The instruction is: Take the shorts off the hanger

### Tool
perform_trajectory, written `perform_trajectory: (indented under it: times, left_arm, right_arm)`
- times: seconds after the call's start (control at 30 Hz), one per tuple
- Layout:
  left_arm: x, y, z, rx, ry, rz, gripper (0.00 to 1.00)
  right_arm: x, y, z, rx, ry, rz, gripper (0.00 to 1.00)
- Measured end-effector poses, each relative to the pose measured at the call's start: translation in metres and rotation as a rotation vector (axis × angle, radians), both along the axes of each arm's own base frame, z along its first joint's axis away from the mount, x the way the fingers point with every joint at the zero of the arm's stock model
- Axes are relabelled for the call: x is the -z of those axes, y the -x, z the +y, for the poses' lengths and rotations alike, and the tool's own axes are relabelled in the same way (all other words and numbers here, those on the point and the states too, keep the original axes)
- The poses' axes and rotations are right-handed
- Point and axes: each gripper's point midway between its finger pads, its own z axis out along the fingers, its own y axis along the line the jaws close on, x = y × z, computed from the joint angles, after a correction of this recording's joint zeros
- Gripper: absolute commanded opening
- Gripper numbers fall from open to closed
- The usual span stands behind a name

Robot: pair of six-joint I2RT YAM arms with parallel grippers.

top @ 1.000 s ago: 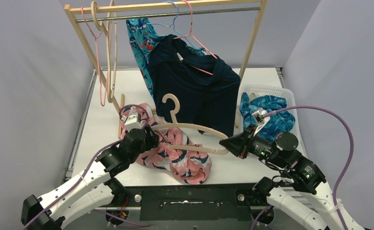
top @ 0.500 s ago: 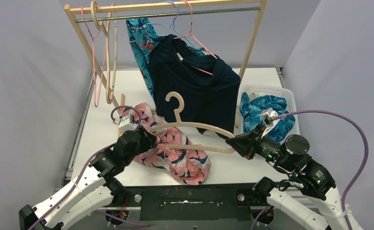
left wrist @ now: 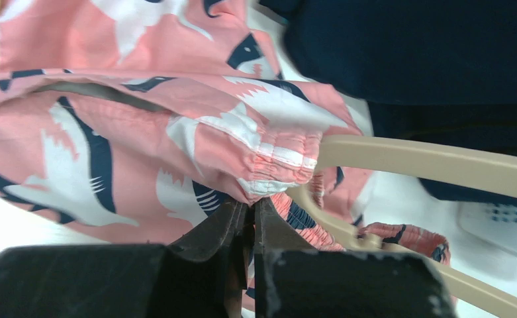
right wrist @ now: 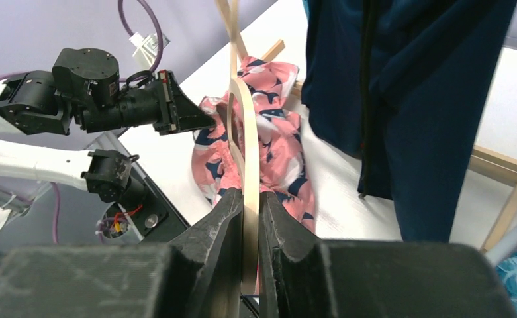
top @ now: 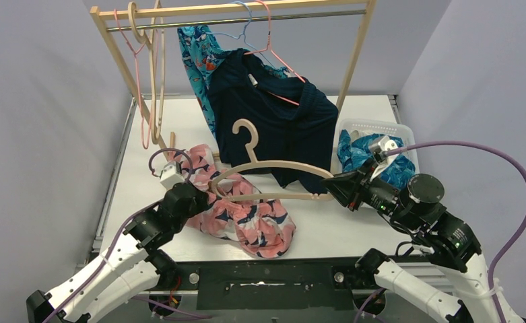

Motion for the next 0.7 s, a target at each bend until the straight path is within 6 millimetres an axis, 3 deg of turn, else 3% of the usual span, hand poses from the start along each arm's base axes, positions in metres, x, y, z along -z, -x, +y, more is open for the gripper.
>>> perform_trajectory:
  times: [0.37,0.7]
  left_arm:
    - [0.016,0.001,0.04,-0.126,-0.139,0.038,0.0]
    - [0.037,0.009,0.024,-0.043,-0.095,0.096,0.0]
  right_arm:
    - [-0.001,-0.006,-0.017,0.096,-0.001,-0.025,0.0]
    - [-0.04,-0.017,-0.009,0.111,-0.129,-0.121,0.0]
